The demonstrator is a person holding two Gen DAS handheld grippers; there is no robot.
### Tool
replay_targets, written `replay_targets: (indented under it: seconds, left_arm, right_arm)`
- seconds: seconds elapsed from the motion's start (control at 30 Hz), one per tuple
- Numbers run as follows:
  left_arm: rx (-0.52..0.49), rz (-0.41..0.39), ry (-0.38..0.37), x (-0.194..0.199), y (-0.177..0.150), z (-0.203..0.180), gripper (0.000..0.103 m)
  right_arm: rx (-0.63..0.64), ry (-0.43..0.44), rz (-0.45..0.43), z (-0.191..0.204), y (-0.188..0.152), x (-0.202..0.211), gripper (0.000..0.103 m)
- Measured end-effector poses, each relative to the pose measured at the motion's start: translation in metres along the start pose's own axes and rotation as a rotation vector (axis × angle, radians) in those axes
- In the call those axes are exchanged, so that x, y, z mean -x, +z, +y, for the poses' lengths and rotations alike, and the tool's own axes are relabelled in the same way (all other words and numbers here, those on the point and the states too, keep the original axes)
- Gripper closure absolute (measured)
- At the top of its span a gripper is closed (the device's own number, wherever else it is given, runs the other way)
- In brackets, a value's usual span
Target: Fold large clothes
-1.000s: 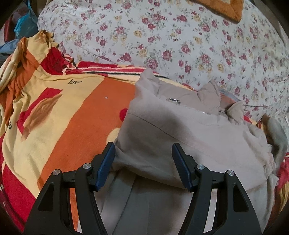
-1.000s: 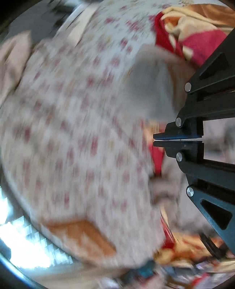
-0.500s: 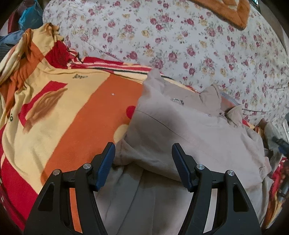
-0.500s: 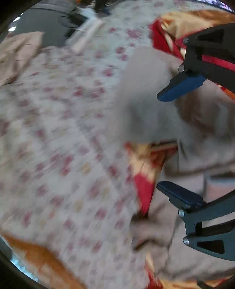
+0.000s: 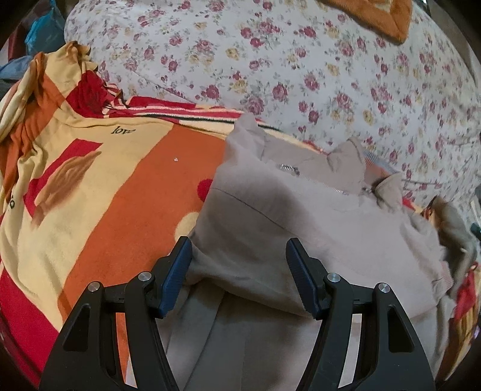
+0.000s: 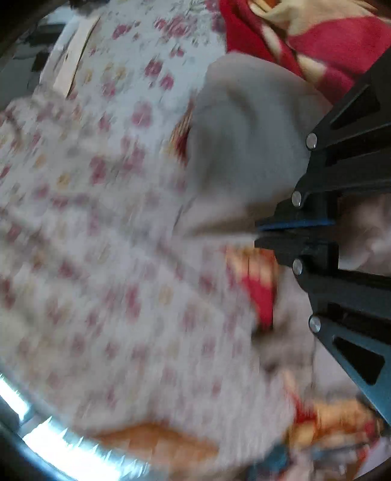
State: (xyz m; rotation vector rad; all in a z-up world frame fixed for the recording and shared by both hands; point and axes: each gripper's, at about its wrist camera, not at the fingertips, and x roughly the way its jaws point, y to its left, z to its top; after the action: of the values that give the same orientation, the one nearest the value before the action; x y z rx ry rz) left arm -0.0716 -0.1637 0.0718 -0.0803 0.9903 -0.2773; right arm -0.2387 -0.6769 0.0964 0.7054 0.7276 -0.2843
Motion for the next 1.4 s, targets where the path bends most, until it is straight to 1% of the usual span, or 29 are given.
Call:
replay_targets:
  seconds: [0.07, 0.1, 0.17, 0.2, 0.23, 0.27, 0.3, 0.33, 0.37, 0.43, 0.53, 0.57, 0.6, 0.63, 0.67, 0.7, 0.73, 0.77, 0.83, 0.87, 0.93, 1.07, 1.13, 1.23, 1.27, 1.3, 1.33, 1.37, 1.4]
  left_arm:
    - [0.013, -0.017, -0.013, 0.006, 0.000, 0.002, 0.038]
    - [0.016, -0.021, -0.014, 0.007, 0.001, 0.002, 0.038]
    - [0.020, -0.020, -0.012, 0.008, -0.001, 0.004, 0.038]
    - [0.024, -0.016, -0.012, 0.009, -0.002, 0.005, 0.038]
    - [0.026, -0.012, -0.013, 0.008, -0.003, 0.006, 0.038]
    - [0.027, -0.007, -0.016, 0.009, -0.004, 0.007, 0.038]
    - [0.025, -0.004, -0.019, 0.009, -0.005, 0.008, 0.038]
    - [0.023, -0.003, -0.018, 0.009, -0.005, 0.008, 0.038]
    - [0.021, -0.003, -0.016, 0.009, -0.005, 0.007, 0.038]
    - [0.019, 0.001, -0.017, 0.007, -0.004, 0.006, 0.038]
    - [0.011, 0.021, -0.015, 0.000, -0.003, 0.002, 0.038]
    - [0.007, 0.024, -0.014, -0.002, -0.003, 0.001, 0.038]
    - [0.000, 0.025, -0.011, -0.003, -0.002, 0.000, 0.038]
    - [-0.003, 0.024, -0.008, -0.003, -0.002, -0.001, 0.038]
    - [-0.002, 0.024, -0.010, -0.003, -0.001, 0.000, 0.038]
    - [0.003, 0.023, -0.016, -0.003, 0.000, 0.000, 0.038]
    - [0.005, 0.022, -0.017, -0.003, 0.000, 0.001, 0.038]
    - [0.008, 0.020, -0.014, -0.003, 0.001, 0.001, 0.038]
    - [0.017, 0.021, -0.018, -0.003, 0.002, 0.002, 0.038]
    - [0.022, 0.020, -0.023, -0.002, 0.002, 0.001, 0.038]
    - [0.032, 0.001, -0.047, 0.003, 0.003, 0.002, 0.038]
    - [0.037, -0.037, -0.098, 0.013, 0.004, 0.001, 0.038]
    - [0.054, -0.036, -0.156, 0.014, 0.006, 0.003, 0.038]
    - [0.108, -0.009, -0.260, 0.013, 0.009, 0.008, 0.038]
    - [0.118, 0.001, -0.280, 0.012, 0.010, 0.009, 0.037]
    - [0.134, 0.020, -0.308, 0.010, 0.010, 0.010, 0.032]
    - [0.148, 0.031, -0.329, 0.009, 0.010, 0.010, 0.026]
    - [0.162, 0.041, -0.350, 0.008, 0.009, 0.012, 0.024]
    - [0.177, 0.055, -0.377, 0.007, 0.009, 0.012, 0.023]
  right_arm:
    - [0.062, 0.098, -0.013, 0.031, -0.004, 0.023, 0.102]
    - [0.113, 0.103, -0.026, 0.049, -0.008, 0.033, 0.102]
    - [0.238, 0.077, -0.082, 0.088, -0.017, 0.052, 0.102]
    - [0.260, 0.066, -0.100, 0.092, -0.017, 0.054, 0.102]
    - [0.297, 0.016, -0.126, 0.101, -0.020, 0.053, 0.099]
    - [0.309, -0.020, -0.119, 0.099, -0.019, 0.048, 0.078]
    - [0.307, -0.058, -0.081, 0.094, -0.015, 0.033, 0.031]
    - [0.288, -0.094, -0.045, 0.087, -0.013, 0.019, 0.013]
    - [0.249, -0.153, -0.030, 0.075, -0.017, 0.000, 0.008]
    - [0.222, -0.253, -0.010, 0.057, -0.022, -0.028, 0.010]
    - [0.192, -0.377, 0.060, 0.030, -0.029, -0.077, 0.023]
    - [0.219, -0.432, 0.093, 0.023, -0.033, -0.094, 0.038]
    - [0.257, -0.509, 0.114, 0.017, -0.036, -0.106, 0.068]
    - [0.267, -0.557, 0.125, 0.009, -0.035, -0.111, 0.078]
    - [0.243, -0.549, 0.121, 0.002, -0.033, -0.109, 0.085]
    - [0.181, -0.494, 0.101, -0.008, -0.027, -0.100, 0.093]
    - [0.116, -0.431, 0.085, -0.017, -0.020, -0.086, 0.095]
    - [0.091, -0.384, 0.074, -0.020, -0.016, -0.078, 0.095]
    - [0.037, -0.224, 0.035, -0.022, -0.006, -0.046, 0.096]
    - [0.022, -0.170, 0.022, -0.020, -0.004, -0.035, 0.096]
    - [-0.003, 0.004, -0.003, -0.008, -0.002, -0.005, 0.097]
    - [0.096, 0.236, -0.010, 0.053, -0.016, 0.033, 0.097]
    - [0.146, 0.363, 0.020, 0.089, -0.030, 0.040, 0.097]
    - [0.298, 0.486, 0.093, 0.153, -0.072, 0.030, 0.097]
    - [0.341, 0.491, 0.114, 0.166, -0.087, 0.026, 0.093]
    - [0.398, 0.476, 0.153, 0.178, -0.103, 0.018, 0.072]
    - [0.449, 0.434, 0.201, 0.186, -0.119, 0.008, 0.057]
    - [0.479, 0.389, 0.236, 0.188, -0.133, 0.002, 0.040]
    - [0.501, 0.350, 0.252, 0.187, -0.147, -0.001, 0.039]
